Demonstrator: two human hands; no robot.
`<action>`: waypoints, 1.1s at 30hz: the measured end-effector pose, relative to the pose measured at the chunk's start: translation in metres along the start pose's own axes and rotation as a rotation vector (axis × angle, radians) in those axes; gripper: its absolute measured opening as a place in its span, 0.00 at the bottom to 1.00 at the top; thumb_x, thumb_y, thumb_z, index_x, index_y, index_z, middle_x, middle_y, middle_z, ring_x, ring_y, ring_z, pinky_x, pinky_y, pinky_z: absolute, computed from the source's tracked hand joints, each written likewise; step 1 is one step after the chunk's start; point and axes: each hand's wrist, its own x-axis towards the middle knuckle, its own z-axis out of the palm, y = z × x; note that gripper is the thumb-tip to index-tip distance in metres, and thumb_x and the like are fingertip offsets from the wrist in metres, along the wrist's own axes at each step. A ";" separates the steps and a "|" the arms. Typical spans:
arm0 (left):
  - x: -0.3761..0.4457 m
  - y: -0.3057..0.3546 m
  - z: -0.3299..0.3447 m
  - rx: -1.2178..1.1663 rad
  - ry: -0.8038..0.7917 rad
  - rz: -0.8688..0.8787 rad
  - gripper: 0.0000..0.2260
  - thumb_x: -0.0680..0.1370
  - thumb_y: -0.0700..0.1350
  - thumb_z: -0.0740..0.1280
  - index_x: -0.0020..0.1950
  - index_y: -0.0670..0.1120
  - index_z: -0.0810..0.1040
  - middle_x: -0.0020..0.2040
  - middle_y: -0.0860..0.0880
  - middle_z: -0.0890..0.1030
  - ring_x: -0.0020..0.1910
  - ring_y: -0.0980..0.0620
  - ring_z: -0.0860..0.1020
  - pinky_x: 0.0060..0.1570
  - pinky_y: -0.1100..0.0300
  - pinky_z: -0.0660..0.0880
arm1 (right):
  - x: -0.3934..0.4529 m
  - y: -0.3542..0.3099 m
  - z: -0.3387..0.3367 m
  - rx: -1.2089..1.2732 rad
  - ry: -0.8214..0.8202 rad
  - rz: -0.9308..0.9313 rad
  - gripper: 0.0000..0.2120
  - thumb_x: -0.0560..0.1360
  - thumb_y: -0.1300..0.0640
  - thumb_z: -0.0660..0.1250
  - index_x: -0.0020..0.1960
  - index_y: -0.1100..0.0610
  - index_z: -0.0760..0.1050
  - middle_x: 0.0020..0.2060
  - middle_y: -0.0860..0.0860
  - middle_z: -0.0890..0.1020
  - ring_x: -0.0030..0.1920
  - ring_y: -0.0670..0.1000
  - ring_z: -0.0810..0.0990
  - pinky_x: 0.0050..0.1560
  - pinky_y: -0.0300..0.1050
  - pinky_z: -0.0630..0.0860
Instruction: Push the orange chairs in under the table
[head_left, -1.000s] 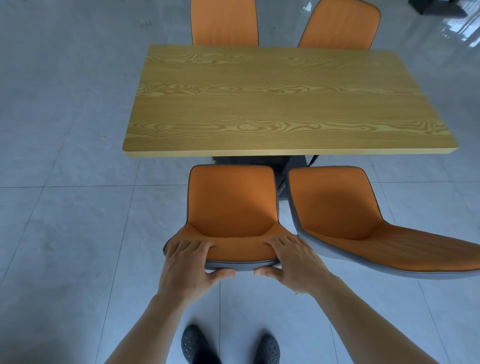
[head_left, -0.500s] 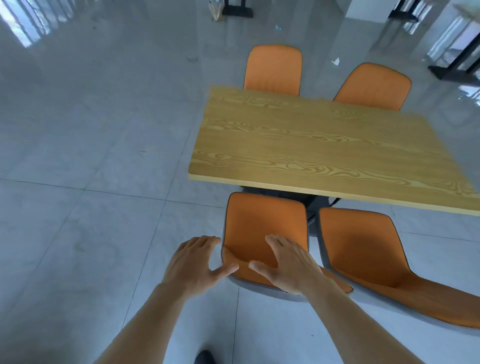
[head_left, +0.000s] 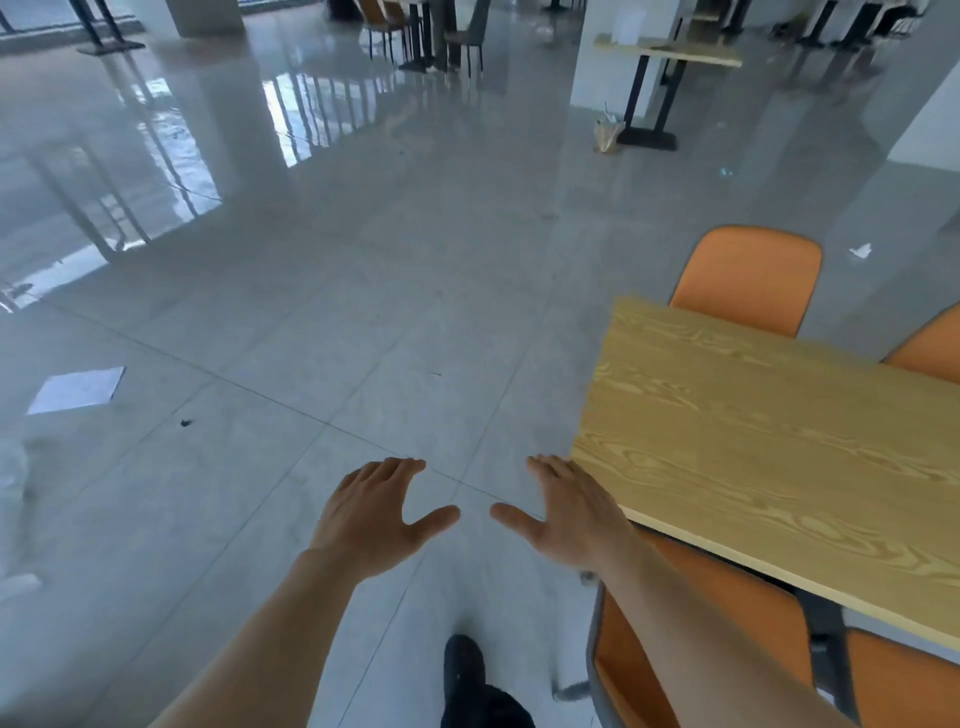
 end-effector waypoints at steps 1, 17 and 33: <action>0.019 -0.011 -0.006 0.004 0.003 -0.008 0.46 0.69 0.83 0.47 0.77 0.56 0.64 0.74 0.59 0.69 0.73 0.56 0.65 0.72 0.55 0.62 | 0.024 -0.003 -0.003 -0.001 -0.002 -0.004 0.51 0.73 0.20 0.50 0.82 0.56 0.54 0.81 0.51 0.59 0.80 0.53 0.56 0.78 0.49 0.53; 0.423 -0.086 -0.115 0.077 0.007 0.031 0.43 0.71 0.80 0.50 0.77 0.55 0.64 0.75 0.58 0.69 0.74 0.55 0.65 0.73 0.55 0.60 | 0.398 0.043 -0.154 0.083 0.061 0.100 0.51 0.72 0.20 0.50 0.82 0.55 0.54 0.81 0.50 0.59 0.80 0.51 0.55 0.78 0.48 0.53; 0.940 -0.010 -0.142 0.043 -0.114 0.397 0.42 0.71 0.79 0.49 0.78 0.55 0.63 0.75 0.58 0.67 0.74 0.54 0.64 0.74 0.55 0.59 | 0.717 0.210 -0.335 0.109 0.208 0.463 0.49 0.74 0.22 0.51 0.82 0.55 0.55 0.80 0.50 0.62 0.79 0.53 0.59 0.77 0.49 0.56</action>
